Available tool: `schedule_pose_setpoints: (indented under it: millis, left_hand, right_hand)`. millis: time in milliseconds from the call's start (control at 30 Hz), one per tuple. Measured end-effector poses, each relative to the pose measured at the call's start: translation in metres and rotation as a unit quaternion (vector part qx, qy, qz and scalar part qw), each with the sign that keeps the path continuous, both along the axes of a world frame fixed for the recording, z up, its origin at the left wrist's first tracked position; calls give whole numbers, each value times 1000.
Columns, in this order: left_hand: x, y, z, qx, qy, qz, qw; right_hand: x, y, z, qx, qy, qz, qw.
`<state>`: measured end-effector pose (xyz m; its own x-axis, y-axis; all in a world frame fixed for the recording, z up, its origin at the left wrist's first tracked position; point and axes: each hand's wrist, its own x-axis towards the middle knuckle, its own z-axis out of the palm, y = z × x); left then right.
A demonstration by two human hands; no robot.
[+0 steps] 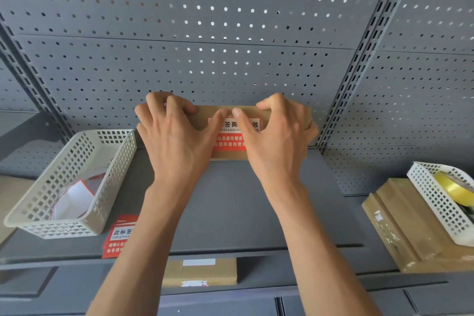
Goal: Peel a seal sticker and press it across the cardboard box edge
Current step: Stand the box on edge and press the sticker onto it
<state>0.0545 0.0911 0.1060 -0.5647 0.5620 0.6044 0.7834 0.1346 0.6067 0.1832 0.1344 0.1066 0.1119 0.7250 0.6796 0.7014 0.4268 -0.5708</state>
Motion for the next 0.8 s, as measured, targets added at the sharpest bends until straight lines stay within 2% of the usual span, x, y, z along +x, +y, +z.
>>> schedule_pose_setpoints:
  millis: [200,567,800]
  left_hand:
    - [-6,-4,-2,18,-9,-35,999]
    - [-21,-9,4,-17,-51,-101,993]
    - [-30,-14,1,-27,-43,-153,987]
  right_hand:
    - [10,3,-2,-19,13,46,999]
    - [26,6,5,-46,25,114,992]
    - [45,6,4,-76,-43,182,979]
